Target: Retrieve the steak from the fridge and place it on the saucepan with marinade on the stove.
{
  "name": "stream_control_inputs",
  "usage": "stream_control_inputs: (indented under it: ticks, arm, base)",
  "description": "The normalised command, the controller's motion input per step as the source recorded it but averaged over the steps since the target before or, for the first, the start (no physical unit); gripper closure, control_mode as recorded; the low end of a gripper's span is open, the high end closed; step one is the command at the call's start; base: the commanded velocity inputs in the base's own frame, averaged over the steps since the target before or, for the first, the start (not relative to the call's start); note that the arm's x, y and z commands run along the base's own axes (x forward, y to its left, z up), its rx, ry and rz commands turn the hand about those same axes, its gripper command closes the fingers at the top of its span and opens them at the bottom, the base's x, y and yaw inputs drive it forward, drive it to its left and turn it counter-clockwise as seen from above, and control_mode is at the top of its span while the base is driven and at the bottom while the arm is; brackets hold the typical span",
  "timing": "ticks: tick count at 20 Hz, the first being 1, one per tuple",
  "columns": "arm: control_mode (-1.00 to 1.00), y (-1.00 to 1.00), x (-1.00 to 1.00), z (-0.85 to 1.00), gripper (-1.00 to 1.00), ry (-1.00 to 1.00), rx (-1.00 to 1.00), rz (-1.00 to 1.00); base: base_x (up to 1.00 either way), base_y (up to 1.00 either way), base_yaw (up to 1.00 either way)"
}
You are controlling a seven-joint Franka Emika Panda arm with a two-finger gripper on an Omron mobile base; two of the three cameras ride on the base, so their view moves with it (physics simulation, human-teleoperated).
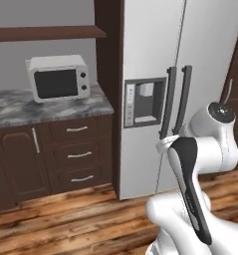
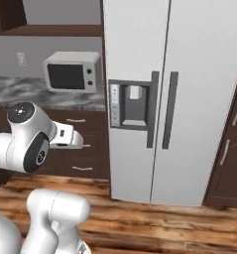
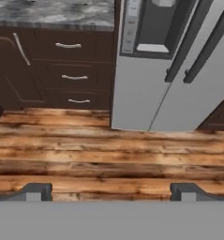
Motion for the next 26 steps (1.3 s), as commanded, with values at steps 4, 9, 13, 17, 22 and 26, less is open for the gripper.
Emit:
stream_control_inputs:
  ticks: [4,9,13,17,22,26]
  arm:
    - [1.0,0.0,0.0,0.0,-1.0,0.0,0.0,0.0]
    - [1.0,0.0,0.0,0.0,-1.0,0.0,0.0,0.0]
    - [1.0,0.0,0.0,0.0,-1.0,0.0,0.0,0.0]
    - [1.0,0.0,0.0,0.0,-1.0,0.0,0.0,0.0]
    - [1.0,0.0,0.0,0.0,-1.0,0.0,0.0,0.0]
    - [1.0,0.0,0.0,0.0,-1.0,0.0,0.0,0.0]
  base:
    - [0.37,-0.65,-0.14]
    - [0.49,-0.56,-0.15]
    - [0.58,-0.49,-0.16]
    - [0.36,-0.1,-0.14]
    - [0.16,0.11,-0.14]
    - [0.28,0.19,-0.18]
